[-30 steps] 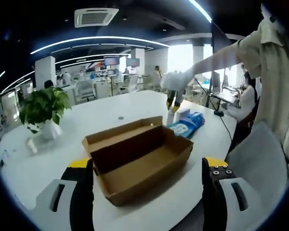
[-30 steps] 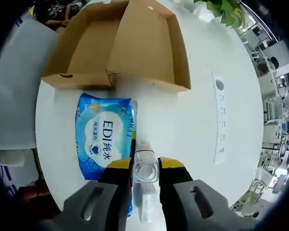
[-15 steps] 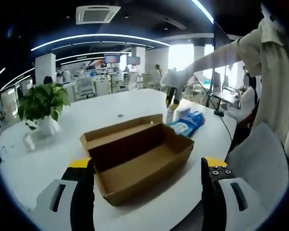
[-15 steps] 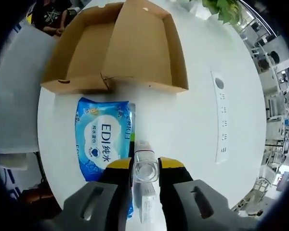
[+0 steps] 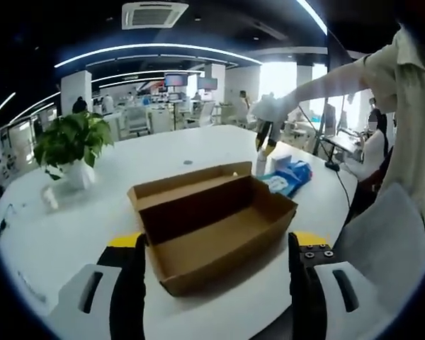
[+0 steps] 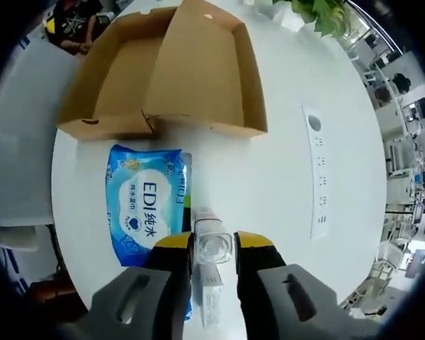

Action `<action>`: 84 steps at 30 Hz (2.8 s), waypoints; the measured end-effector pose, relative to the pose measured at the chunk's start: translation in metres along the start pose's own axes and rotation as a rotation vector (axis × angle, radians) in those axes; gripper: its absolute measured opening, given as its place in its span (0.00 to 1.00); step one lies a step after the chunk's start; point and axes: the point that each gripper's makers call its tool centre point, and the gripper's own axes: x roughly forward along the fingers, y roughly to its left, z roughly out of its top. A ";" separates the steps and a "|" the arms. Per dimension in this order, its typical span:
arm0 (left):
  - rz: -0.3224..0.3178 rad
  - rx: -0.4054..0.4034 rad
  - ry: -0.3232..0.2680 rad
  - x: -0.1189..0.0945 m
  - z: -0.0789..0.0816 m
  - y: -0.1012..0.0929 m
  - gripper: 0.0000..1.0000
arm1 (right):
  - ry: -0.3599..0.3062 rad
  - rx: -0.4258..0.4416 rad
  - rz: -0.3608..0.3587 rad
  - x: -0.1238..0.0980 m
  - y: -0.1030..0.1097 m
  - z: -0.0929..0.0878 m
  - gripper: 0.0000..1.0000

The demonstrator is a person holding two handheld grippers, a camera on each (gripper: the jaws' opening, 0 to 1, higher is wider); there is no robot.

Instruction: Operate the shoe box by opening the lid, removing the specified soft item, and placing it in the target area until the item is outside and the box remains undamaged.

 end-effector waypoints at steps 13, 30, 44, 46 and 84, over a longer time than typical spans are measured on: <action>0.115 -0.131 0.081 0.010 -0.028 0.023 0.69 | -0.095 0.118 -0.043 -0.014 -0.010 0.020 0.29; 0.259 -0.289 0.190 0.031 -0.067 0.063 0.38 | -0.204 0.410 -0.069 -0.008 -0.028 0.045 0.28; 0.302 -0.367 0.265 0.042 -0.080 0.079 0.17 | -0.318 0.683 -0.078 0.011 -0.038 0.078 0.21; 0.304 -0.386 0.266 0.043 -0.081 0.079 0.14 | -0.331 0.755 -0.069 0.015 -0.039 0.080 0.20; 0.351 -0.402 0.228 0.044 -0.085 0.083 0.02 | -0.354 1.232 -0.009 0.068 -0.028 0.099 0.06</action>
